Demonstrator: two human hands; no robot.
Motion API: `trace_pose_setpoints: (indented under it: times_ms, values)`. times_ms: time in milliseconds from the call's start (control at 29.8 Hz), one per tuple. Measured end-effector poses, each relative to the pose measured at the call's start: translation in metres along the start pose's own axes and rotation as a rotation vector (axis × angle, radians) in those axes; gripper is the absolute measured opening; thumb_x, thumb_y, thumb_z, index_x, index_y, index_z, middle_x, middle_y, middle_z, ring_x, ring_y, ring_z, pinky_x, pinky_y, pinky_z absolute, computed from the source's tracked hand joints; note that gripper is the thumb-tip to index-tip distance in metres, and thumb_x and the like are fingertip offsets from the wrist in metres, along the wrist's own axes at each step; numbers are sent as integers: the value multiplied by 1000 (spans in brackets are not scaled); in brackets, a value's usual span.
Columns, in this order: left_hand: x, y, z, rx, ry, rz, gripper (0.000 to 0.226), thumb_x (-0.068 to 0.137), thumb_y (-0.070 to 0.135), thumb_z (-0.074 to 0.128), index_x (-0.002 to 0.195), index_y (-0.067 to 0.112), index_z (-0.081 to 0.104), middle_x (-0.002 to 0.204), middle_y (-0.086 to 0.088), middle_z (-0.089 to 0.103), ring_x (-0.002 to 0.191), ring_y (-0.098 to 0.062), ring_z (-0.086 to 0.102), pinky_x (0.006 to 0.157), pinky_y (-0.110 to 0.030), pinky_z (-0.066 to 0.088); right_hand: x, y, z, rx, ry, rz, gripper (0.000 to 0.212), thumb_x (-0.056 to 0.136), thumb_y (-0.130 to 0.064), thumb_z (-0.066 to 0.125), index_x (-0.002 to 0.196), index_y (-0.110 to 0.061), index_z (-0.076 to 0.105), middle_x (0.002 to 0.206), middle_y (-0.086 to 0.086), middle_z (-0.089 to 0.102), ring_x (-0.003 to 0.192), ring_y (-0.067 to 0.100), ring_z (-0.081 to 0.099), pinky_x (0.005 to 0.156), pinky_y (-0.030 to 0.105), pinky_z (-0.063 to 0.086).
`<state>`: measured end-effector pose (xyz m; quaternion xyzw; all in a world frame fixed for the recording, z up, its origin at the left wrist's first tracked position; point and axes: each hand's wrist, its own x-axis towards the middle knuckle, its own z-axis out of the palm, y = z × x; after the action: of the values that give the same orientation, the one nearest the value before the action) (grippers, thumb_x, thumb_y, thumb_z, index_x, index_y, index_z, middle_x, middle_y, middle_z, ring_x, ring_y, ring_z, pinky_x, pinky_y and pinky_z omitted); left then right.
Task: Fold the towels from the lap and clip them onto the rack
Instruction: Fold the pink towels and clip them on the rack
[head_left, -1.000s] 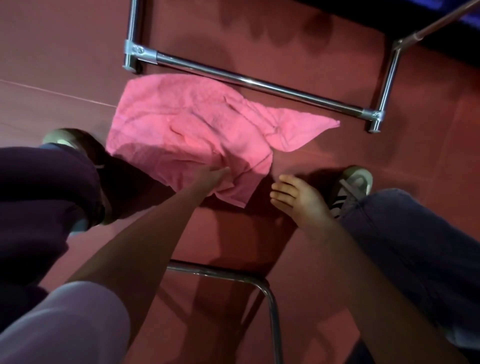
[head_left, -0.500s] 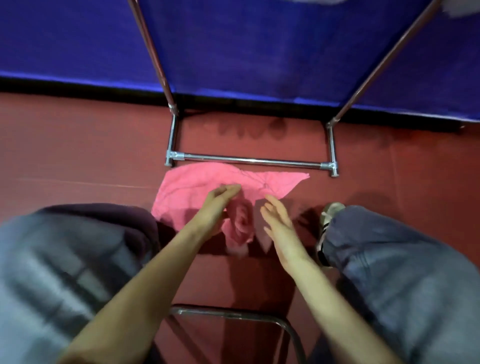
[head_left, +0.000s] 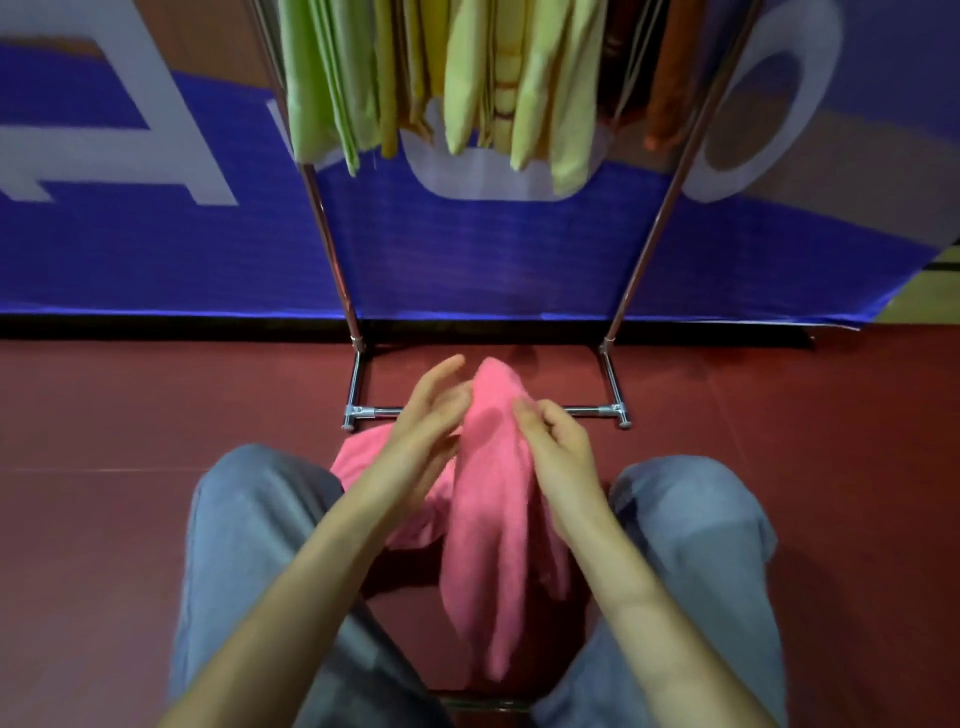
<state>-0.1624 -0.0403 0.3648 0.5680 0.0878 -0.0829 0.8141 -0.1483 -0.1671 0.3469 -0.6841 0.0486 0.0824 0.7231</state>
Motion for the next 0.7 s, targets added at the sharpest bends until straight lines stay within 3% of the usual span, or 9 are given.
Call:
trace_pose_setpoints:
  times_ms: [67,134,201,268,369,469,570,671,704]
  values:
    - [-16,-8,-1,116,-76,-31,73,51,50,77,116,32,47,117,1,57,97,-6,60,79,-18,48,-2,-9,-2,42,47,-6,22,89,-18,54,68,-16,47,61,-2,33,55,3,30,49,19,26]
    - [-31,-12,3,223,-133,-73,93,45,51,82,124,33,38,123,8,53,111,-7,54,87,-16,46,-2,-18,-3,87,67,2,23,89,-20,54,67,-17,47,62,-2,36,56,4,32,49,18,28]
    - [-40,-14,9,333,-73,-69,80,67,21,78,128,32,28,118,16,49,113,-7,47,85,-7,44,-3,-23,-3,78,51,9,22,89,-20,54,67,-16,50,65,1,41,62,6,36,53,19,31]
    - [-42,-15,14,458,-13,1,76,71,2,71,128,28,28,114,16,47,108,-3,46,77,4,40,-5,-23,1,96,0,46,18,89,-19,53,73,-12,57,76,8,52,74,15,46,66,24,40]
    - [-41,-14,12,338,32,5,68,71,-4,69,128,17,39,112,5,57,92,0,56,68,-3,46,-16,-19,2,294,-82,152,15,90,-18,51,89,-11,64,94,11,65,92,21,59,88,35,48]
    - [-42,-6,10,120,122,-31,57,73,-5,66,123,11,45,105,-5,62,86,-10,61,62,-13,53,-29,-7,-9,266,-87,119,13,86,-28,55,97,-23,62,107,1,64,99,11,59,87,22,47]
    - [-39,6,4,-2,216,-36,50,75,0,64,121,9,48,108,-11,63,90,-18,62,75,-26,57,-49,13,-21,127,-232,237,63,60,-61,70,113,-31,54,123,-11,58,115,7,50,100,23,39]
    - [-31,16,-1,-24,296,-55,58,73,8,68,126,10,45,121,-15,59,104,-25,60,91,-39,49,-67,18,-24,55,-412,288,35,83,-27,60,116,-16,54,100,-21,68,96,-6,60,77,6,46]
    - [-29,17,-2,-10,303,-63,63,74,11,68,130,12,40,127,-15,55,107,-26,58,91,-38,49,-67,18,-22,22,-425,267,30,84,-15,59,114,-13,56,97,-17,68,89,-5,63,74,7,47]
